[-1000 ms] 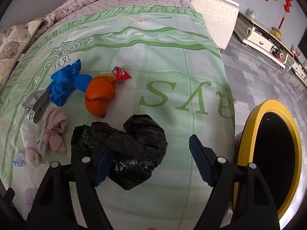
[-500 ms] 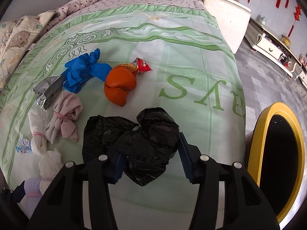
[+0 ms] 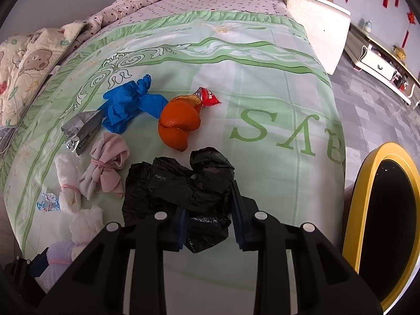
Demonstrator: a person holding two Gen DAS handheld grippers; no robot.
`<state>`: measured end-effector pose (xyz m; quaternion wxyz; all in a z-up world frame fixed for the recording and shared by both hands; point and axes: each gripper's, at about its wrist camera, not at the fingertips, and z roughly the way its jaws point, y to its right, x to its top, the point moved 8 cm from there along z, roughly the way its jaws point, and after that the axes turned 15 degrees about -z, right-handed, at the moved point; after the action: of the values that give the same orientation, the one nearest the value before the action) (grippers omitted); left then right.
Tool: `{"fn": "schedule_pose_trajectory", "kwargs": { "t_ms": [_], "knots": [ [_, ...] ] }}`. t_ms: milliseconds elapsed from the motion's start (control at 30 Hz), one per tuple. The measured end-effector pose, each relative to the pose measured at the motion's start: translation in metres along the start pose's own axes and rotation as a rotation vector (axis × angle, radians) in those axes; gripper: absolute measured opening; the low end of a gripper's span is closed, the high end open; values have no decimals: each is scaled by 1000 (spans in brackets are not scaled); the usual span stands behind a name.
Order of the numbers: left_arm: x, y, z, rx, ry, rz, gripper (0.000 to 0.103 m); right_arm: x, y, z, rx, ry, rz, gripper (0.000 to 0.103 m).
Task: Collect trash
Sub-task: 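Carry the black bags and lavender puff over the bin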
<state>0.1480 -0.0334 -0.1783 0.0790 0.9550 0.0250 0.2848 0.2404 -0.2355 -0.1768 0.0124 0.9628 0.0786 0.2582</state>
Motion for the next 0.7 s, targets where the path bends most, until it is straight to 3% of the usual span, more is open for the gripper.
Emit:
{"fn": "schedule_pose_trajectory", "kwargs": {
  "t_ms": [700],
  "knots": [
    [55,-34,-62,-11,163,-123,56,14,26,-89,26,138,41,27]
  ]
}}
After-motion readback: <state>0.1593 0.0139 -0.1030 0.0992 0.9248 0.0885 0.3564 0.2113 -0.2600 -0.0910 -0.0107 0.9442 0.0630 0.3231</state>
